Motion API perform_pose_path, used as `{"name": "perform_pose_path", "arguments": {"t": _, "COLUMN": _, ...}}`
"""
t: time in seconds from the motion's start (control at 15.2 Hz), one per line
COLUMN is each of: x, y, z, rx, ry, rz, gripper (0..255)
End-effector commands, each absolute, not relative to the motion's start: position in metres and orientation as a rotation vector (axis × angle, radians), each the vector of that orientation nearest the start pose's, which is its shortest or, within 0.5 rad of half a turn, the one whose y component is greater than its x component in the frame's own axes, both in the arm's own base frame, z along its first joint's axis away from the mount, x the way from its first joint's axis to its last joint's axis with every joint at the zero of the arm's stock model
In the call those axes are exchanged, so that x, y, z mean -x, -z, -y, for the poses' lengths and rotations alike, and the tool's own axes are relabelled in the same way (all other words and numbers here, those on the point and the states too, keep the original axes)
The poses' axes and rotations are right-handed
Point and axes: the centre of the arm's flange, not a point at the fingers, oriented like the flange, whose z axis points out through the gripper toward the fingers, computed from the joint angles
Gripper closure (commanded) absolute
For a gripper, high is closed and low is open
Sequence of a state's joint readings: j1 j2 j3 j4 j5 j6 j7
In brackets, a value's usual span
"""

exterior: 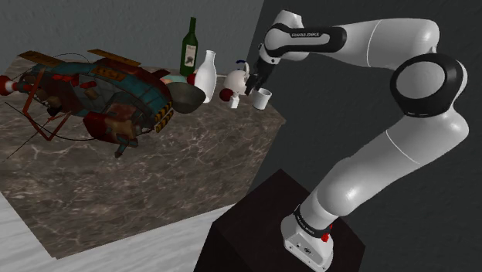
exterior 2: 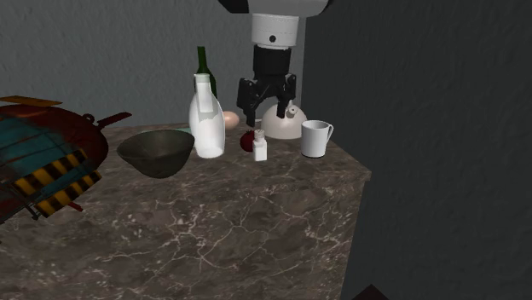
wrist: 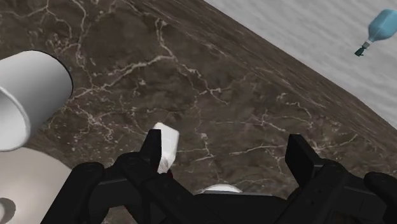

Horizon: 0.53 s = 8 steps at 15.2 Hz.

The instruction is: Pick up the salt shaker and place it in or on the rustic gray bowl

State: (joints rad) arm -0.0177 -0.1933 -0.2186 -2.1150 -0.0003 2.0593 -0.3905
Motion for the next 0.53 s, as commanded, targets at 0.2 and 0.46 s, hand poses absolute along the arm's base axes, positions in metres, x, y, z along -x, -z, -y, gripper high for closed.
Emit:
{"name": "perform_pose_path", "arguments": {"t": 0.2, "x": -0.550, "y": -0.482, "z": 0.155, "rx": 3.122, "ry": 0.221, "rz": 0.272, "gripper": 0}}
{"name": "perform_pose_path", "arguments": {"t": 0.46, "x": -0.593, "y": -0.462, "z": 0.179, "rx": 3.119, "ry": 0.222, "rz": 0.294, "gripper": 0}}
